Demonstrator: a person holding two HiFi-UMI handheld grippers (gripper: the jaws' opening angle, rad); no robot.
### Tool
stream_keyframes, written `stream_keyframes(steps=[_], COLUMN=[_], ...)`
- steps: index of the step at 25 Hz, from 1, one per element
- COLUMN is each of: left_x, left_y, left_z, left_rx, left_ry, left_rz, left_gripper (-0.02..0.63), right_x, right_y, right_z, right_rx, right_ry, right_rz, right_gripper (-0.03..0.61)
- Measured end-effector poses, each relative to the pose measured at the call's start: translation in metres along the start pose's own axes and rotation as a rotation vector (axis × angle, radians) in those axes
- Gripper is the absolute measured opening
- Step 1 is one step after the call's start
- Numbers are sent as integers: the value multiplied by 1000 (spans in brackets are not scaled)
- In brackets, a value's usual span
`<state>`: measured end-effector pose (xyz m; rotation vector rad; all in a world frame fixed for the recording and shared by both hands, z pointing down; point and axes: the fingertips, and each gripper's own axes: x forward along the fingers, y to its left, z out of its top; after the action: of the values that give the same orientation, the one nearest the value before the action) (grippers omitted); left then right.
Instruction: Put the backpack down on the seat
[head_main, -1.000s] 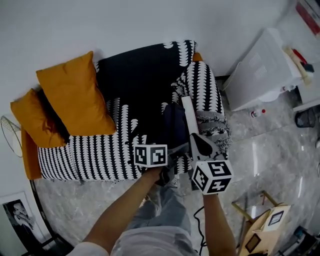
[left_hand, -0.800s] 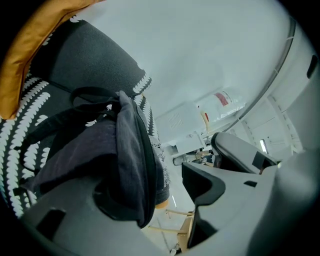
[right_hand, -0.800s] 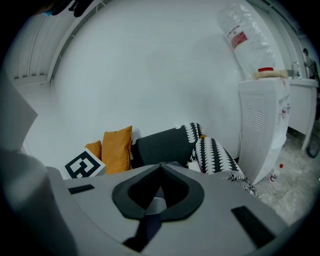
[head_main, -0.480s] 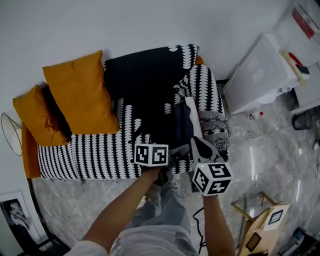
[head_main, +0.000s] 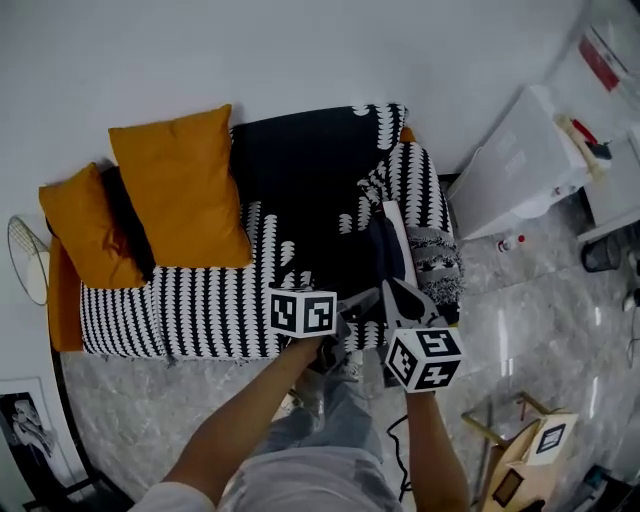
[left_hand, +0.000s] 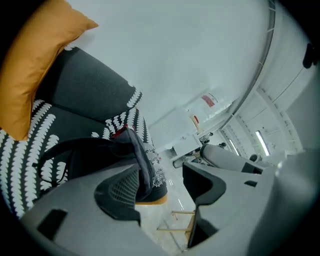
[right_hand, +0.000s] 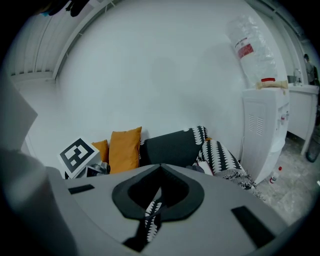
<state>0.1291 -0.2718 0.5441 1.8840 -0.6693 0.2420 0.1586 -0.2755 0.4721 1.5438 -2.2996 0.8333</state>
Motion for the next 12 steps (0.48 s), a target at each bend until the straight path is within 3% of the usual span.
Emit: stream_keyframes(steps=[6,12], left_x=[-45,-92], left_y=[-14,-32], left_z=[13,19], left_rx=[38,169], left_ry=[-80,-143], left_rz=[34,95], left_gripper=[268,249], right_x=[-17,-39], right_y=[30,67], right_z=[1,5], right_rx=[-21,-61], right_ry=[-10,-30], right_rz=[8,22], right_gripper=[2,2])
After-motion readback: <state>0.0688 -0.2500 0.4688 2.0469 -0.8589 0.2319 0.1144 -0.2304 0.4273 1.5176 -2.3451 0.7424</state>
